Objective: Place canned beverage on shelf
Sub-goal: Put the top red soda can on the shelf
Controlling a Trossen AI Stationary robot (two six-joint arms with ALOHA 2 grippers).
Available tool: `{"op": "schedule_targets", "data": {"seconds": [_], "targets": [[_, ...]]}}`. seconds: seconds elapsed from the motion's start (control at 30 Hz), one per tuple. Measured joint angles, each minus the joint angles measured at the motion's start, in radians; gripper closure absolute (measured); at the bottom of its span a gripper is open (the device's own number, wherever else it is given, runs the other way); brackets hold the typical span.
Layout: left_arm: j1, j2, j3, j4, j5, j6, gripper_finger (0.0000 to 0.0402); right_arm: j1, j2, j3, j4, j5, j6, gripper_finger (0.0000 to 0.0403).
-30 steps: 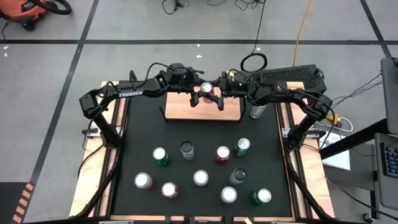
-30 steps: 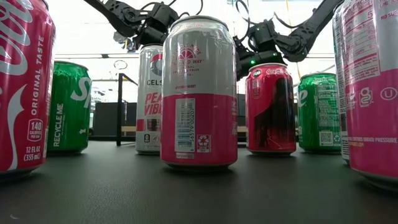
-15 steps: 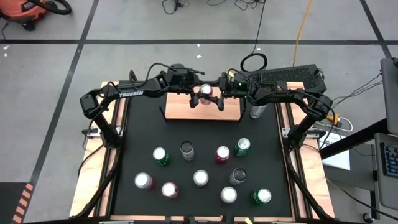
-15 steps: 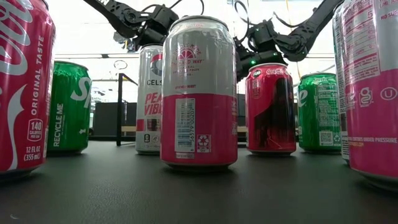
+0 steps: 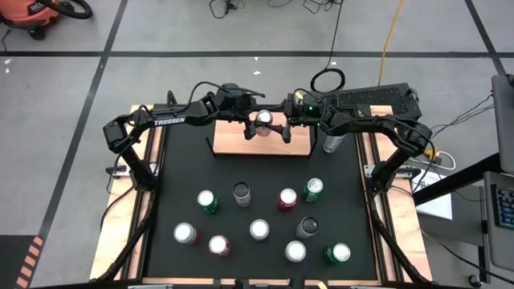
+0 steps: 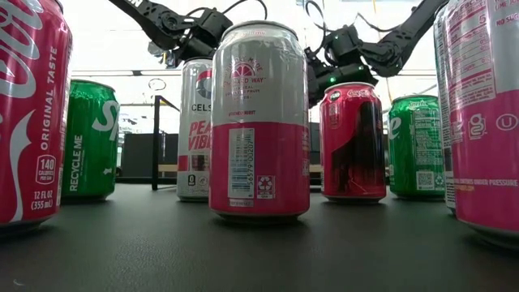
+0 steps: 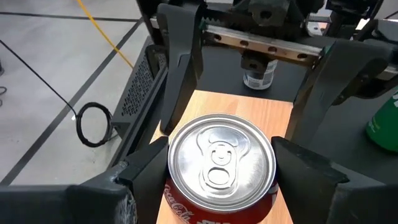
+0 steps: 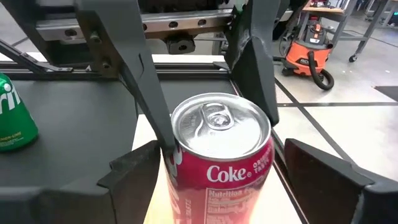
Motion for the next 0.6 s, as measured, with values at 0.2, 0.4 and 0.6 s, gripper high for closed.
{"op": "schedule_targets", "data": {"seconds": [0.2, 0.4, 0.6], "targets": [[-0.002, 0.021, 0.0, 0.034, 0.0, -0.022, 0.0143, 0.0, -0.096, 0.0, -0.082, 0.007, -0.013, 0.0085], [-0.007, 0.039, -0.001, 0.081, 0.0, -0.044, 0.0142, 0.0, -0.181, 0.0, -0.164, 0.027, -0.02, 0.0085], [-0.007, 0.054, -0.001, 0.137, 0.0, -0.06, 0.0142, 0.001, -0.224, 0.0, -0.247, 0.025, -0.038, 0.0085]]}}
